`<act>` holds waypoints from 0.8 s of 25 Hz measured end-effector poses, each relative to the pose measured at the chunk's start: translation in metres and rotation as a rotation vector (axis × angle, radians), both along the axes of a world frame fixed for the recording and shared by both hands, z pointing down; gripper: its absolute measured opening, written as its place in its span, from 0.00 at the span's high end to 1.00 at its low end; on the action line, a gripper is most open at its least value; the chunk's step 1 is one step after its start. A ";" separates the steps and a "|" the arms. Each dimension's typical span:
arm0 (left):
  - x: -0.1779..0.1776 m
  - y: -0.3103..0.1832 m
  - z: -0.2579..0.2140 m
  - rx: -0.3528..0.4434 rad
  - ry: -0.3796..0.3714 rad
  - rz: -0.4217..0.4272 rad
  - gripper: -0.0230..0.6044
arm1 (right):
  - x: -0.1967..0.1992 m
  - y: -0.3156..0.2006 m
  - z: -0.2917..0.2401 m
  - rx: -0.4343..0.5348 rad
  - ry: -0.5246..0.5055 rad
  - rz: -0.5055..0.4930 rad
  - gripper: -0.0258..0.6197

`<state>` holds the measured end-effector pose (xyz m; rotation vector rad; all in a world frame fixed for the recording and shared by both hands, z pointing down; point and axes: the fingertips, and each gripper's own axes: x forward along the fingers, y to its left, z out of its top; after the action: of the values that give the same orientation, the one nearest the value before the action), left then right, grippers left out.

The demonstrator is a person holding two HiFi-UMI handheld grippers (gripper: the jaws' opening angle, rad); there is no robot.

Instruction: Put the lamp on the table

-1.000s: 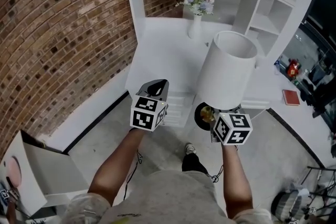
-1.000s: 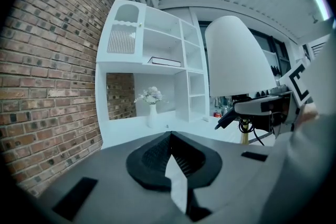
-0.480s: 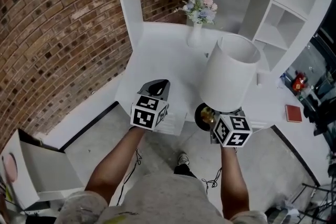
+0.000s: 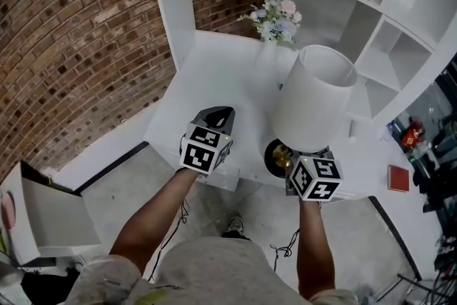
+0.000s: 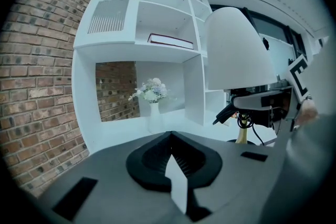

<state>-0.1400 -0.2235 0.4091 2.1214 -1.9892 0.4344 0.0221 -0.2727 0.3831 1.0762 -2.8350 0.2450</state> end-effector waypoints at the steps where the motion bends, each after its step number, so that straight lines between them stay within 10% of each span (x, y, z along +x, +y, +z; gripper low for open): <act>1: 0.002 -0.006 0.001 -0.004 -0.004 -0.003 0.97 | 0.000 -0.008 0.001 -0.002 0.000 -0.005 0.74; 20: 0.014 -0.074 0.019 -0.053 -0.032 -0.034 0.97 | -0.008 -0.090 0.018 -0.036 -0.013 -0.062 0.74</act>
<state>-0.1257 -0.2979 0.4281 2.0583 -2.0051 0.5120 0.0143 -0.3627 0.4010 0.9810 -2.8583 0.2975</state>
